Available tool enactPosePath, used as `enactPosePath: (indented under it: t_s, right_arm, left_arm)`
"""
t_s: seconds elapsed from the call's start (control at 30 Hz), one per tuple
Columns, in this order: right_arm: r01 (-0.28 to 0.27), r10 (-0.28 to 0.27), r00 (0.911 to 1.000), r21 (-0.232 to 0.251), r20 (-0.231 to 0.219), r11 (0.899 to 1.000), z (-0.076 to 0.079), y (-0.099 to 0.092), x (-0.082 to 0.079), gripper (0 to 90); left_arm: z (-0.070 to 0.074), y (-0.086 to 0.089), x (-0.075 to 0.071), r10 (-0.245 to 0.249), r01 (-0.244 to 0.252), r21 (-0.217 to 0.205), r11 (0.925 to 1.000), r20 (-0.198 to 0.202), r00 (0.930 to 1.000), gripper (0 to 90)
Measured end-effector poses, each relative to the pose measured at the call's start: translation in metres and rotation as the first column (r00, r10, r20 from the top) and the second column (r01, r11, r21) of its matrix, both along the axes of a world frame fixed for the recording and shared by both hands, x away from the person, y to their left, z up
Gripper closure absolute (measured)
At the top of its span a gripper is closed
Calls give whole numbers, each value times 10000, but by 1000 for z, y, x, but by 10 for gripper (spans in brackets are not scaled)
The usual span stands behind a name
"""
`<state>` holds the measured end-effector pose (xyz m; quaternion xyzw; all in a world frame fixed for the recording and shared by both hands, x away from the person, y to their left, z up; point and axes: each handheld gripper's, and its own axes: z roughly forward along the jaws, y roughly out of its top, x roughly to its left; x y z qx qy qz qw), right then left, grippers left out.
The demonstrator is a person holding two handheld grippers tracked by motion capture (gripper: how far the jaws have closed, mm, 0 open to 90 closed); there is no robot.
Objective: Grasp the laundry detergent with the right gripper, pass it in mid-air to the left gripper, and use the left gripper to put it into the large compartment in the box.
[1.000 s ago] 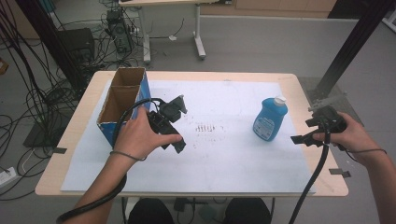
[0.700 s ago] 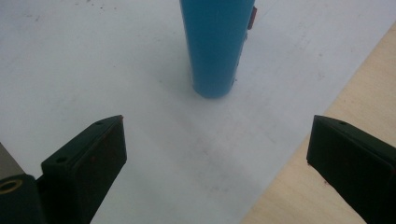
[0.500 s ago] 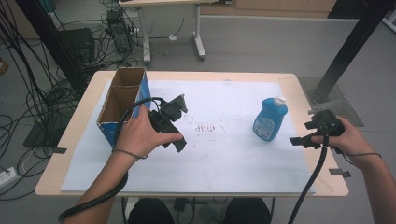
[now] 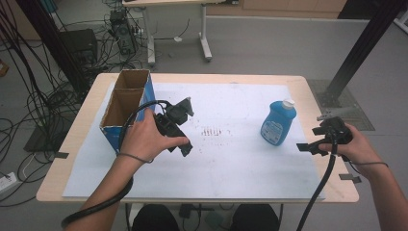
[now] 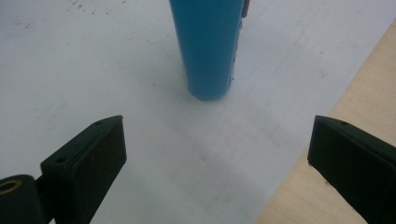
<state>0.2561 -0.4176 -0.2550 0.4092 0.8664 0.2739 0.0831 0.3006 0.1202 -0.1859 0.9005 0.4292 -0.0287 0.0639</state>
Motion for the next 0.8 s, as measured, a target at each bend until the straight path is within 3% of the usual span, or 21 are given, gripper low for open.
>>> enactPosePath:
  t_s: [0.3, 0.8]
  right_arm:
    - [100, -101, 9999, 128, 88, 9999, -6, -3, -1, 42]
    - [251, -310, 9962, 723, 815, 9971, -28, -8, -13, 42]
  left_arm:
    - [-1, 2, 1, 8, -9, -66, 10000, -51, 10000, 74]
    - [-1, 2, 0, 40, -40, -105, 9999, 29, 10000, 74]
